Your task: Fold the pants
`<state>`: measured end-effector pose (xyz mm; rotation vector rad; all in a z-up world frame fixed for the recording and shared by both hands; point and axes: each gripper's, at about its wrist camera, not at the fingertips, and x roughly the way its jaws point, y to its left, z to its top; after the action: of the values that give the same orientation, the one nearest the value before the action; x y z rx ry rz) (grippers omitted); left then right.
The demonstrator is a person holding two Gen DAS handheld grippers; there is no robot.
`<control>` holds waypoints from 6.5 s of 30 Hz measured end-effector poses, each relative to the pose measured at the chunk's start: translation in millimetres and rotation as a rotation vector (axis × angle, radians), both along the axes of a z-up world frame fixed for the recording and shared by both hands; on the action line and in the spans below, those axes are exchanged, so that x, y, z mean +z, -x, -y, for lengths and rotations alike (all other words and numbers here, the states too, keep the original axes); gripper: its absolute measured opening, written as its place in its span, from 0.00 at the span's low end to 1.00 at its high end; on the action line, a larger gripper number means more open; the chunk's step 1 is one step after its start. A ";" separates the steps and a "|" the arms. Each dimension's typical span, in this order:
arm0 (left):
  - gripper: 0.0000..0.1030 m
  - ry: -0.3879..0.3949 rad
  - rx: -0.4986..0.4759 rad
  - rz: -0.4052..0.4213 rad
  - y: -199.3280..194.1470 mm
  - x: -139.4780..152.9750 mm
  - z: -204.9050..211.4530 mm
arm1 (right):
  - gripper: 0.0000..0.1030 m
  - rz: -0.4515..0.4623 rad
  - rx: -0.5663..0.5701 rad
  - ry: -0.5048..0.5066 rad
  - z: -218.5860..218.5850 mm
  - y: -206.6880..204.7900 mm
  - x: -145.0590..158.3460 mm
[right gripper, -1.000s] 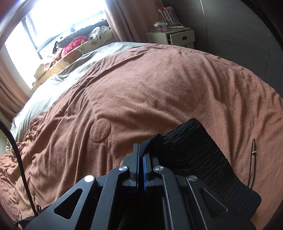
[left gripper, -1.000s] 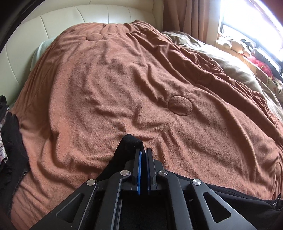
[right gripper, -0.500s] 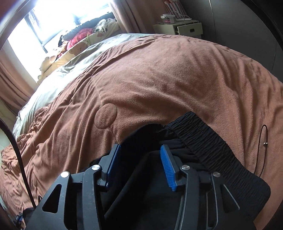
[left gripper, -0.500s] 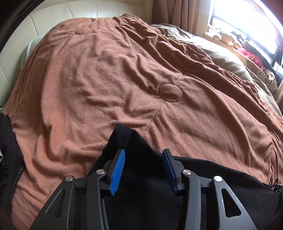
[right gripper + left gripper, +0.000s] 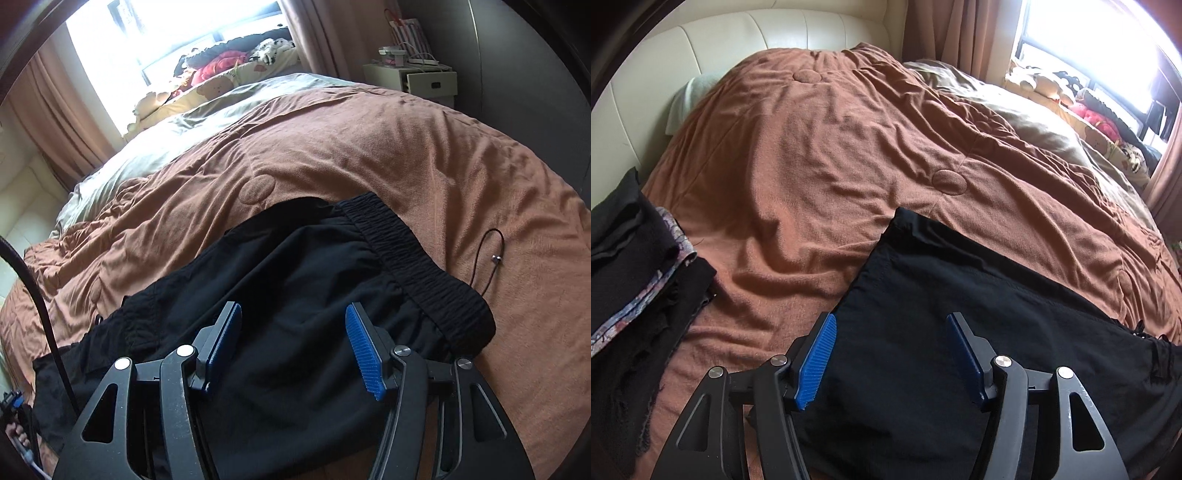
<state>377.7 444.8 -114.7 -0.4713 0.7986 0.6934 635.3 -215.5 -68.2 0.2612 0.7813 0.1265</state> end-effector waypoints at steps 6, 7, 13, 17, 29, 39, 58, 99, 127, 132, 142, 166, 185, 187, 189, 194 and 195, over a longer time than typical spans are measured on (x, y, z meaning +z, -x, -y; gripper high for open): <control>0.62 0.043 0.031 -0.011 42.4 -11.2 7.7 | 0.56 -0.021 0.015 -0.010 17.8 32.0 -6.2; 0.62 0.060 0.029 -0.004 48.1 -13.7 7.3 | 0.56 -0.029 0.017 -0.022 20.8 38.0 -9.1; 0.62 0.148 0.056 0.033 76.6 -27.1 5.8 | 0.56 -0.066 0.022 -0.061 34.1 61.7 -20.8; 0.61 0.209 0.083 0.066 86.0 -35.0 4.3 | 0.56 -0.092 0.022 -0.102 42.8 71.2 -29.7; 0.10 0.202 0.151 0.020 73.1 -61.6 -8.4 | 0.56 -0.107 0.007 -0.170 58.3 86.4 -49.3; 0.13 0.241 0.184 0.066 108.0 -53.2 -10.5 | 0.56 -0.095 0.005 -0.180 58.3 89.6 -49.7; 0.56 0.312 0.213 0.187 102.6 -75.0 -22.4 | 0.66 -0.060 -0.049 -0.336 64.2 76.2 -65.3; 0.03 0.367 0.176 0.377 168.5 -16.0 38.5 | 0.00 0.056 -0.199 -0.496 146.0 170.4 -20.8; 0.03 0.535 0.215 0.375 250.8 -72.7 92.9 | 0.06 -0.021 -0.275 -0.636 197.9 251.1 -56.2; 0.24 0.563 0.178 0.379 252.8 -81.1 98.5 | 0.26 -0.026 -0.296 -0.677 193.1 272.7 -56.9; 0.76 0.541 0.110 0.442 247.7 -69.0 125.5 | 0.69 0.001 -0.247 -0.473 144.3 321.4 -15.9; 0.93 0.439 -0.023 0.387 239.1 -61.6 182.5 | 0.80 0.024 0.327 -0.205 -81.6 324.1 -3.5; 0.86 0.526 0.024 0.504 241.9 -67.8 139.4 | 0.41 -0.028 0.311 0.020 -180.0 310.9 -28.1; 0.80 0.534 0.054 0.512 245.7 -69.7 136.7 | 0.34 -0.026 0.303 0.049 -186.2 310.2 -29.4; 0.71 0.543 0.082 0.534 253.4 -71.2 137.0 | 0.28 -0.021 0.294 0.064 -190.1 312.0 -30.0; 0.41 0.551 0.133 0.533 268.7 -79.7 136.7 | 0.21 -0.034 0.280 0.096 -197.3 322.2 -34.4; 0.35 0.557 0.139 0.533 270.4 -81.5 135.2 | 0.21 -0.033 0.275 0.109 -198.5 325.7 -35.1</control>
<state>107.3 309.7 -196.2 -1.1704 0.4420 0.4289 309.6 -17.0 -103.3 0.0513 0.8512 0.3385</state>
